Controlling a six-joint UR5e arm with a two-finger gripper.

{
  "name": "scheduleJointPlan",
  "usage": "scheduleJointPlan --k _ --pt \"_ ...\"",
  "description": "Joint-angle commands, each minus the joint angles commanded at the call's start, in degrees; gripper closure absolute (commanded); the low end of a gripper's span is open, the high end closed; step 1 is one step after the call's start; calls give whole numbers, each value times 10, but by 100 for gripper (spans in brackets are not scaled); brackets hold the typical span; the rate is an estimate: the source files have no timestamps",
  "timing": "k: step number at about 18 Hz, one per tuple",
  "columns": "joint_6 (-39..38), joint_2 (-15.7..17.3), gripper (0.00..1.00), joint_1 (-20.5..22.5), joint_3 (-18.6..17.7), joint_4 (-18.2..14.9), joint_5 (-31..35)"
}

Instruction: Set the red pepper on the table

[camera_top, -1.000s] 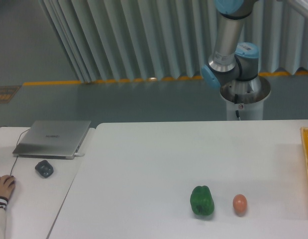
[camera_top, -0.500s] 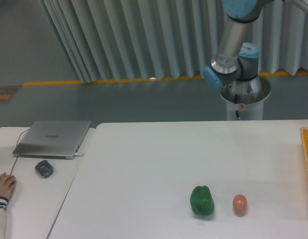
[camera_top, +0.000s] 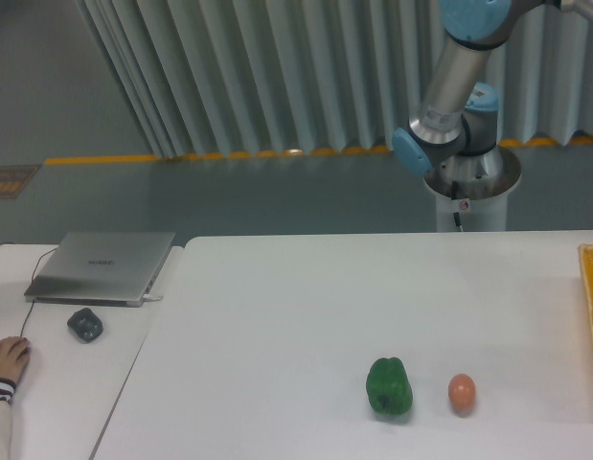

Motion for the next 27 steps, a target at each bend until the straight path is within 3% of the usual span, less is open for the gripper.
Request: scheduleJointPlan --k 11,27 --pt "1 -22 0 10 8 17 5" --pt "5 -23 0 13 -25 22 6"
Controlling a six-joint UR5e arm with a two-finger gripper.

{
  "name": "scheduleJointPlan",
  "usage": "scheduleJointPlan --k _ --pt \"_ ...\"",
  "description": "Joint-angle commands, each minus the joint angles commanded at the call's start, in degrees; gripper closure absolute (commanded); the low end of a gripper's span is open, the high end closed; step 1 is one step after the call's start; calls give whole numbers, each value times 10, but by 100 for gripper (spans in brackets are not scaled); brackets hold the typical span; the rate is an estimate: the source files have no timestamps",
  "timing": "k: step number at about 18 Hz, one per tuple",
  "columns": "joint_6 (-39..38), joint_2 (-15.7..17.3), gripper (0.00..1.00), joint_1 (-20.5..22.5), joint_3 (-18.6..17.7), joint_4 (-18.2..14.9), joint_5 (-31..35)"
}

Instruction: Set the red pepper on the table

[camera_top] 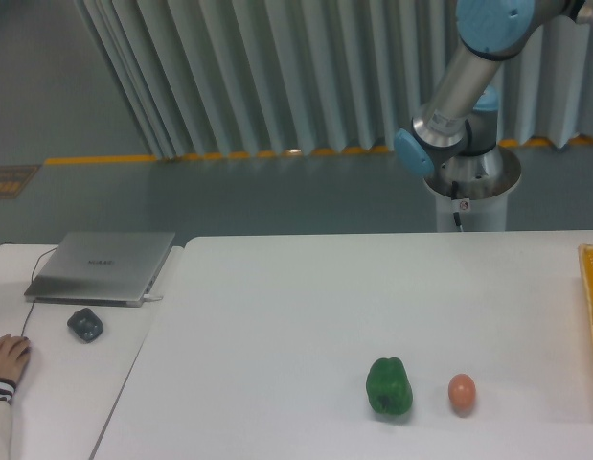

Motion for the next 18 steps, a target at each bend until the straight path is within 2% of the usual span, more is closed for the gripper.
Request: scheduleJointPlan --k 18 --pt "21 -4 0 9 -1 6 0"
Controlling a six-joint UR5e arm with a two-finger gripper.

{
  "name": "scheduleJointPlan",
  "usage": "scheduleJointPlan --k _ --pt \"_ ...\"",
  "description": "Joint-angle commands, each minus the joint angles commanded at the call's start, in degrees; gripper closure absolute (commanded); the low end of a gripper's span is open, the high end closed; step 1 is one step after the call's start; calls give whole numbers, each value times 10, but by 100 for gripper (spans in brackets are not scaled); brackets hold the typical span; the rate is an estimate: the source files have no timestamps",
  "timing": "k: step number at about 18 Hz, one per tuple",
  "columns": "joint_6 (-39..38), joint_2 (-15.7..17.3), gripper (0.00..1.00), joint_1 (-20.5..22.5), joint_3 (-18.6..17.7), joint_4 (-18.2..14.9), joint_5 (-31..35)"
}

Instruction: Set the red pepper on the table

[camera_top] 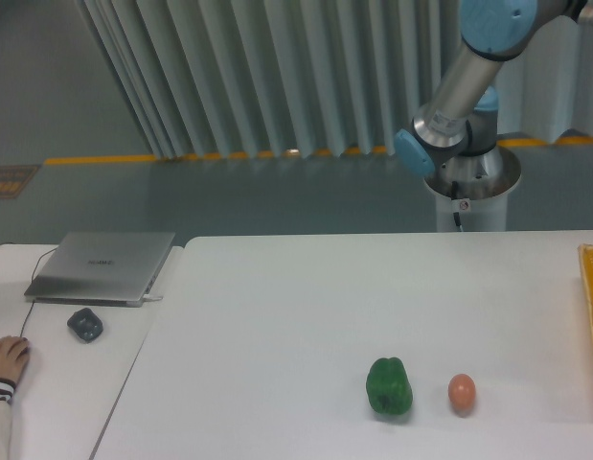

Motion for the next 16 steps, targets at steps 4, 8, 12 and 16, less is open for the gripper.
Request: scheduleJointPlan --k 4,8,12,16 --pt "3 0 0 2 -3 0 0" --pt "6 0 0 1 -4 2 0" --pt "6 4 19 0 -11 2 0" --pt "19 11 29 -1 -17 0 0"
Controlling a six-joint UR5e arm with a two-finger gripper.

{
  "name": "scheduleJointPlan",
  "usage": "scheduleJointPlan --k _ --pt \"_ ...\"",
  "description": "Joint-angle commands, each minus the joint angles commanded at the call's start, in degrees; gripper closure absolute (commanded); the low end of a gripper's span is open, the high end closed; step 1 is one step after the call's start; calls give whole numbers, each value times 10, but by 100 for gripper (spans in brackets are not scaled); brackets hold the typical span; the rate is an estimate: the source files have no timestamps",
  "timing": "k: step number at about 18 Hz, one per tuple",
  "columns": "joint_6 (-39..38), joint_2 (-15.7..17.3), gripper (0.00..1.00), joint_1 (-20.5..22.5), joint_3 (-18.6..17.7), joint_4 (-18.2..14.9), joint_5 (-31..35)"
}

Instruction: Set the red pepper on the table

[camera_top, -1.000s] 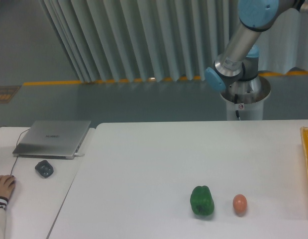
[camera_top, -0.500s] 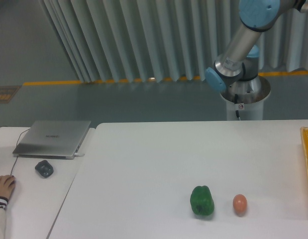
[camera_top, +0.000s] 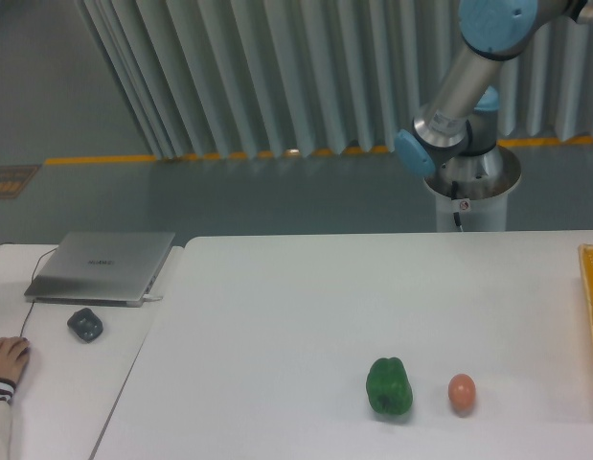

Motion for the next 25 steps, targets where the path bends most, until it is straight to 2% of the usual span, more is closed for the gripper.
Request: scheduleJointPlan --k 4,5,9,10,15,19,22,25 --pt "7 7 37 -2 -4 -3 1" --pt "7 7 46 0 -4 -4 1" --pt "9 11 52 -1 -6 -6 1" --pt "8 12 56 0 -8 -6 1" --pt "9 22 56 -3 -7 -11 5" --pt "9 42 56 -13 8 -55 14" --pt "9 50 56 -32 36 -114 21" --pt "26 71 56 -46 36 -148 19"
